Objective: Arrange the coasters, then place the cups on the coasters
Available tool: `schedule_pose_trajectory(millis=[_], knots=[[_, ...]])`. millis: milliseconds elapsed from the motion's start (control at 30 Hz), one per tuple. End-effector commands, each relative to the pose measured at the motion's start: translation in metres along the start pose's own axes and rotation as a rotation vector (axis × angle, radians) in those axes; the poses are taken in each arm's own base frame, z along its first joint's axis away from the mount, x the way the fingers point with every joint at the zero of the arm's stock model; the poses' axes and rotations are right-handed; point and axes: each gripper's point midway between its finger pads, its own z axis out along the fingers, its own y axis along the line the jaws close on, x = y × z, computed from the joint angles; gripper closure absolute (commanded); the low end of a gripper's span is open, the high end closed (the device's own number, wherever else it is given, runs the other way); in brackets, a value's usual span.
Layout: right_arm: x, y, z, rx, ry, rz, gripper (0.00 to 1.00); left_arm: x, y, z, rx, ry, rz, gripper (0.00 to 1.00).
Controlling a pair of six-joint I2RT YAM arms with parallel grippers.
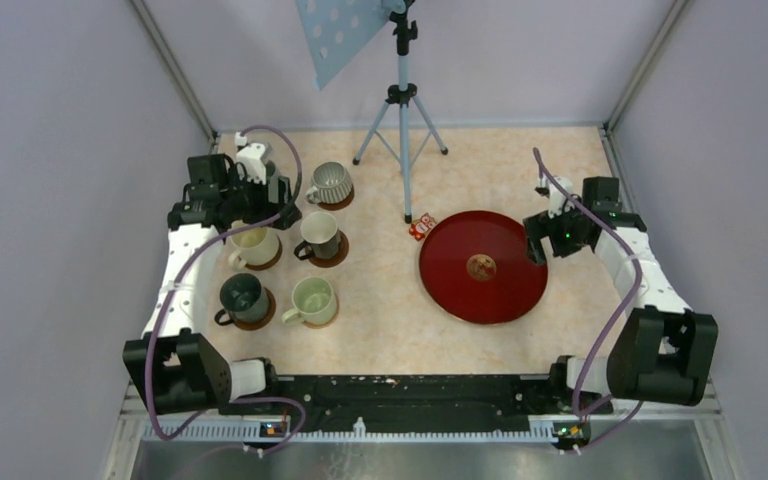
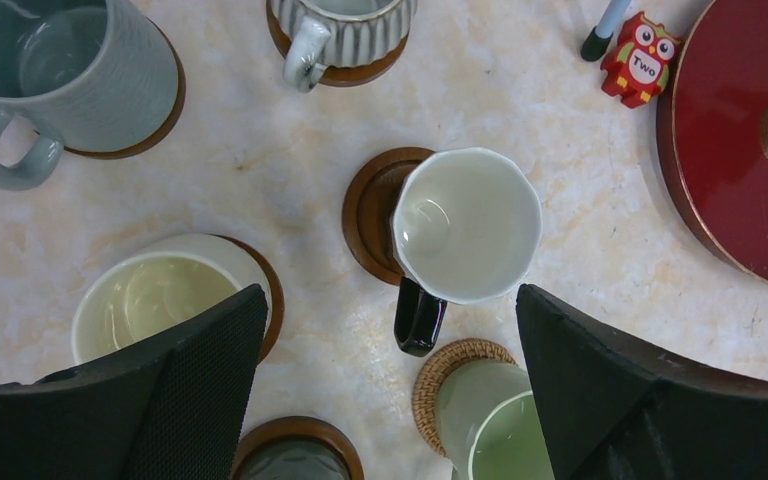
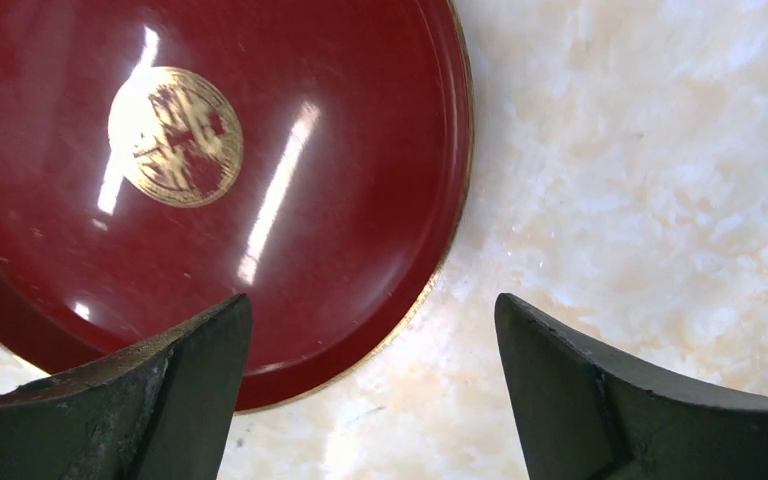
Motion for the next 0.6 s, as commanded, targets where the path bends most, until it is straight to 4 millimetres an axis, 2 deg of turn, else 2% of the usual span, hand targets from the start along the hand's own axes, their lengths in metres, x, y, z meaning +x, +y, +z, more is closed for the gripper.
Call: schedule_pose_trajectory(millis=[0, 167, 300, 433, 567], knots=[[0.022, -0.021, 0.011, 0.041, 0.125, -0.07, 0.11, -0.006, -0.004, -0.011, -0.002, -0.051, 0.061, 0.01], [0.033, -0.015, 0.038, -0.05, 0.171, -0.018, 0.13, -0.004, -0.003, -0.012, -0.015, -0.051, 0.07, 0.01], [0.041, -0.003, 0.048, -0.108, 0.204, -0.016, 0.15, -0.005, -0.001, -0.013, -0.024, -0.055, 0.076, 0.01], [0.046, 0.011, 0.05, -0.161, 0.222, -0.028, 0.17, -0.006, -0.002, -0.014, -0.021, -0.059, 0.074, 0.01], [0.044, 0.042, 0.045, -0.236, 0.218, -0.086, 0.18, -0.004, -0.004, -0.014, -0.012, -0.058, 0.07, 0.01]])
